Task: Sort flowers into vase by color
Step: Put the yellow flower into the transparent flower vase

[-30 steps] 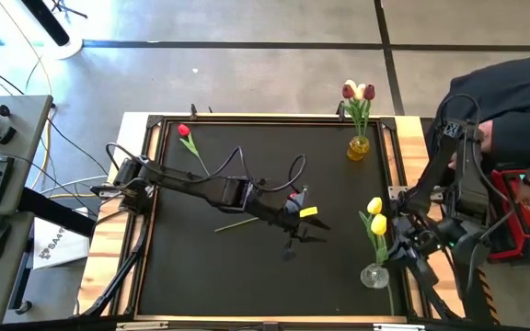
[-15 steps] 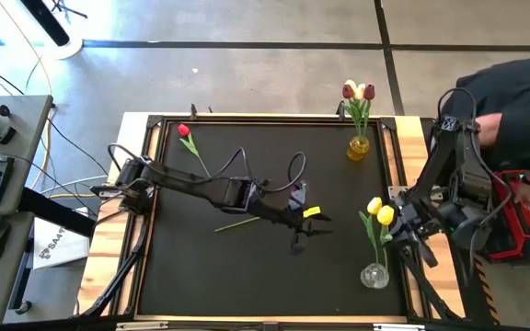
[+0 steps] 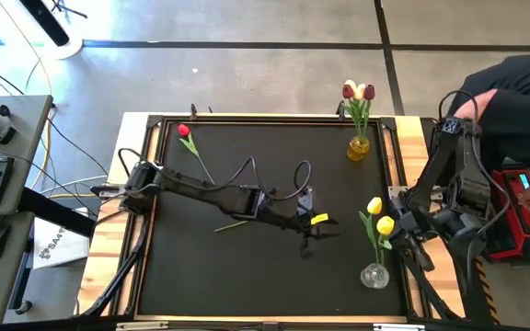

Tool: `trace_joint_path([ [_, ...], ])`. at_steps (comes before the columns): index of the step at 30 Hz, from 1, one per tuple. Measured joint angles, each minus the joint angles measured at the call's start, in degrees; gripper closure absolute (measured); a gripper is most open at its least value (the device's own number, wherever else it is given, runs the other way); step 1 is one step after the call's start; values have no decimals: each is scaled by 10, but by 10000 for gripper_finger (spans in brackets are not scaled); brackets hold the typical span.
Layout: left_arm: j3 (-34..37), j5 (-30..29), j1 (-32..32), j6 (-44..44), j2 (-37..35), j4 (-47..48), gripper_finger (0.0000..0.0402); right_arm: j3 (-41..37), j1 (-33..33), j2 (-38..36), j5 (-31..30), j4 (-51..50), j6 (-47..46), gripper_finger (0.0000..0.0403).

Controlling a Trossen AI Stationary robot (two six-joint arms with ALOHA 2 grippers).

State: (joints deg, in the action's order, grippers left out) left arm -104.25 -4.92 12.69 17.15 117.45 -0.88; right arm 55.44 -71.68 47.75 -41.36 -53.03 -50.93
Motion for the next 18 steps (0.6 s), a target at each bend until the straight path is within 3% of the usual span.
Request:
trace_joint_path([
  [18,0,-23,-8,21,0,-4,271,0,0,-28,11,58,40,403],
])
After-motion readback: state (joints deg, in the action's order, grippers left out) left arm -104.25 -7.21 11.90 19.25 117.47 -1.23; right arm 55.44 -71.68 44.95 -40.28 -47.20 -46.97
